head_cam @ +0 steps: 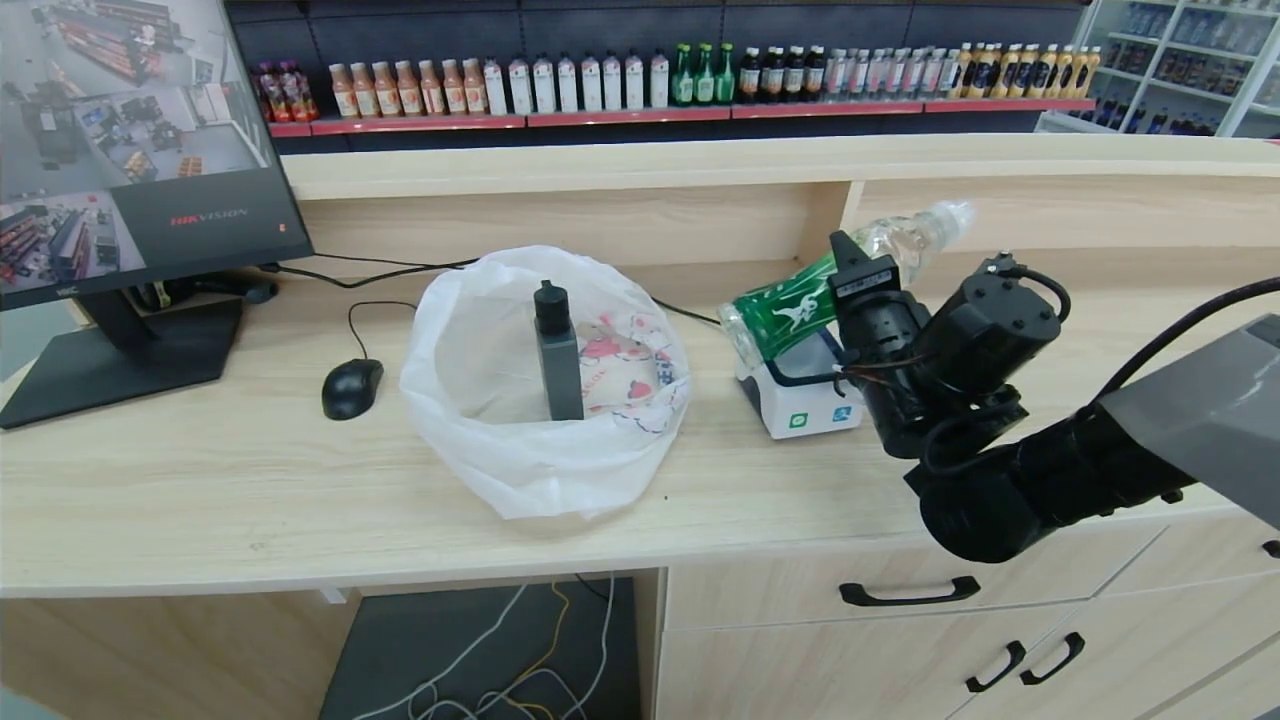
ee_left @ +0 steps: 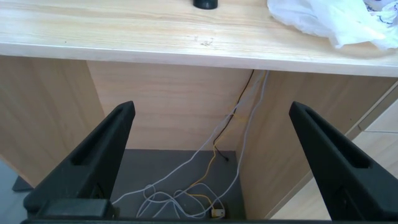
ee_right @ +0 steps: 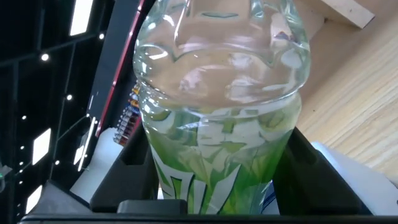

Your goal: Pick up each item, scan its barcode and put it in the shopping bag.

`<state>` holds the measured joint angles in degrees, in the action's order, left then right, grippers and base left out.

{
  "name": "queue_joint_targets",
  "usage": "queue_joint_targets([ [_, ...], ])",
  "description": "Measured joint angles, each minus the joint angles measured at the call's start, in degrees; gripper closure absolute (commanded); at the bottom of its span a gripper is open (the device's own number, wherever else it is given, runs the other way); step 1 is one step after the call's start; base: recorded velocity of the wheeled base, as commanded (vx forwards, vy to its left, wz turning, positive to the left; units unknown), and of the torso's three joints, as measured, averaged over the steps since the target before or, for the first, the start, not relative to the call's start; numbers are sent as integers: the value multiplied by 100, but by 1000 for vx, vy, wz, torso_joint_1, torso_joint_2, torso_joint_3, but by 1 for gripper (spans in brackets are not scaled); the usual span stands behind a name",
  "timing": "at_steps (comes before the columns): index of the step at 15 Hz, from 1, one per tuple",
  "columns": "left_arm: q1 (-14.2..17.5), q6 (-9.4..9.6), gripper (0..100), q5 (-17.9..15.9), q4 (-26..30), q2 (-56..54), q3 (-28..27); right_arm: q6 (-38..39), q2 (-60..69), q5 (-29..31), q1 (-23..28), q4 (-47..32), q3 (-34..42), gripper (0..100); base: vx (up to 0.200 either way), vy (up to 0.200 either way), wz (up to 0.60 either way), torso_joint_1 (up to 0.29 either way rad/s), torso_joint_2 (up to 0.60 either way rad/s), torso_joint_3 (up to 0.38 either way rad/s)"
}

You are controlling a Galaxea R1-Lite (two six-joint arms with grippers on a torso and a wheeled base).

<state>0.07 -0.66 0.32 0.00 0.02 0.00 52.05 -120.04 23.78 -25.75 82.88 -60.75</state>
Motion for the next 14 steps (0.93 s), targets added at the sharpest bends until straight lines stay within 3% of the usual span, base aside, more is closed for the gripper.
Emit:
queue_joint_targets([
  [8, -2, 0, 0, 1, 0, 0, 0, 156, 299, -11, 485, -72, 193, 100, 0, 0, 0, 0, 0, 0],
  [14, 0, 0, 0, 1, 0, 0, 0, 230, 354, -24, 549, -66, 247, 100, 0, 0, 0, 0, 0, 0],
])
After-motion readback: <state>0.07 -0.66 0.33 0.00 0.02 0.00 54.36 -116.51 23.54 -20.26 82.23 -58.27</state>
